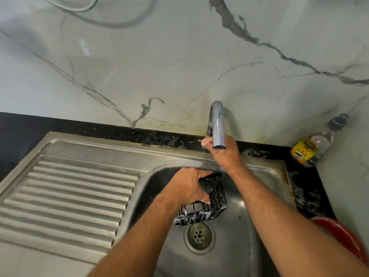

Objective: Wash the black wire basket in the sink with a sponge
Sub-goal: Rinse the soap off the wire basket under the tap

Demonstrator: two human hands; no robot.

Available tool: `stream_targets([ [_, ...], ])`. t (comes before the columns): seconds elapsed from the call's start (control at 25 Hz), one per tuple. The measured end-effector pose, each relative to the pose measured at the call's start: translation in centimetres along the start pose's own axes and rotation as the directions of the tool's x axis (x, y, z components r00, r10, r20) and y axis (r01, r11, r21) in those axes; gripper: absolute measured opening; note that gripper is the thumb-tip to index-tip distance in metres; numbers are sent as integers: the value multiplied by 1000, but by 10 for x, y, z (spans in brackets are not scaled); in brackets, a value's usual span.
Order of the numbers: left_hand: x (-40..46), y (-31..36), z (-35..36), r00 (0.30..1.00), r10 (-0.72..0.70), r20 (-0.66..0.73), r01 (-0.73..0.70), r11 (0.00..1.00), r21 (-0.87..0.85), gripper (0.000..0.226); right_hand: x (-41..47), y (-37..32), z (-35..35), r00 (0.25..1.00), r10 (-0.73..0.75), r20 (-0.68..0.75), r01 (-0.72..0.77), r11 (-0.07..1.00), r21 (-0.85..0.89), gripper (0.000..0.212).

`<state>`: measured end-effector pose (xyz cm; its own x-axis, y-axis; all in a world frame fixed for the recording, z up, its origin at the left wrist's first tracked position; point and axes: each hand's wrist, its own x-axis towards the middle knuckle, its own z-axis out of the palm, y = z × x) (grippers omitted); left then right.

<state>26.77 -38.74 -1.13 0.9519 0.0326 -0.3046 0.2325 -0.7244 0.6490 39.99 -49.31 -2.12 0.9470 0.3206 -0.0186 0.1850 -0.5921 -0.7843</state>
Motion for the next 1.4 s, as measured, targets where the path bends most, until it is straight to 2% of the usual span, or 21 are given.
stream_targets([
  [0.12, 4, 2, -6, 999, 11, 41, -13, 999, 49, 80, 7, 5, 13, 992, 54, 113, -52, 998, -21, 5],
  [0.2, 8, 0, -10, 997, 29, 68, -35, 995, 90, 77, 7, 15, 20, 988, 72, 138, -69, 997, -28, 12],
  [0.28, 12, -1, -13, 994, 44, 100, -57, 990, 126, 73, -11, 11, 16, 991, 95, 91, -98, 995, 36, 16],
  [0.4, 17, -1, -11, 992, 90, 89, -105, 979, 176, 62, -57, 7, 3, 990, 126, -61, -122, 990, 65, 18],
  [0.52, 19, 6, -4, 986, 153, 72, -164, 967, 197, 67, -104, 18, 4, 972, 203, -115, -185, 971, 150, 24],
  [0.6, 16, 18, 8, 978, 207, 37, -208, 928, 308, 57, -118, 31, 8, 969, 216, -122, -205, 974, 100, 37],
  [0.72, 13, 31, 20, 987, 161, 12, -150, 887, 436, 53, -116, 42, 1, 985, 158, -73, -160, 987, -15, 50],
  [0.88, 8, 15, 10, 999, 38, -17, -28, 916, 399, 77, -107, 41, 8, 995, 96, -34, -96, 995, 4, 55],
  [0.96, 2, -3, 5, 991, -41, -128, 79, 950, 302, 79, -100, 36, 12, 994, 103, -48, -102, 994, 28, 52],
  [1.0, -2, -12, 5, 979, -79, -189, 116, 975, 191, 79, -97, 33, 13, 994, 99, -51, -97, 995, 34, 51],
  [1.08, -8, -26, 11, 966, -124, -227, 108, 991, -80, 77, -88, 33, 11, 995, 88, -40, -86, 995, 47, 48],
  [1.2, -16, -31, 25, 949, -181, -259, 82, 933, -351, 88, -86, 38, 3, 998, 70, -9, -68, 993, 99, 45],
  [1.28, -16, -26, 33, 931, -233, -281, 80, 881, -467, 90, -87, 47, -5, 997, 71, -21, -67, 989, 134, 43],
  [1.4, -12, -13, 42, 939, -234, -250, 73, 850, -522, 76, -91, 62, -15, 996, 80, -42, -71, 981, 179, 41],
])
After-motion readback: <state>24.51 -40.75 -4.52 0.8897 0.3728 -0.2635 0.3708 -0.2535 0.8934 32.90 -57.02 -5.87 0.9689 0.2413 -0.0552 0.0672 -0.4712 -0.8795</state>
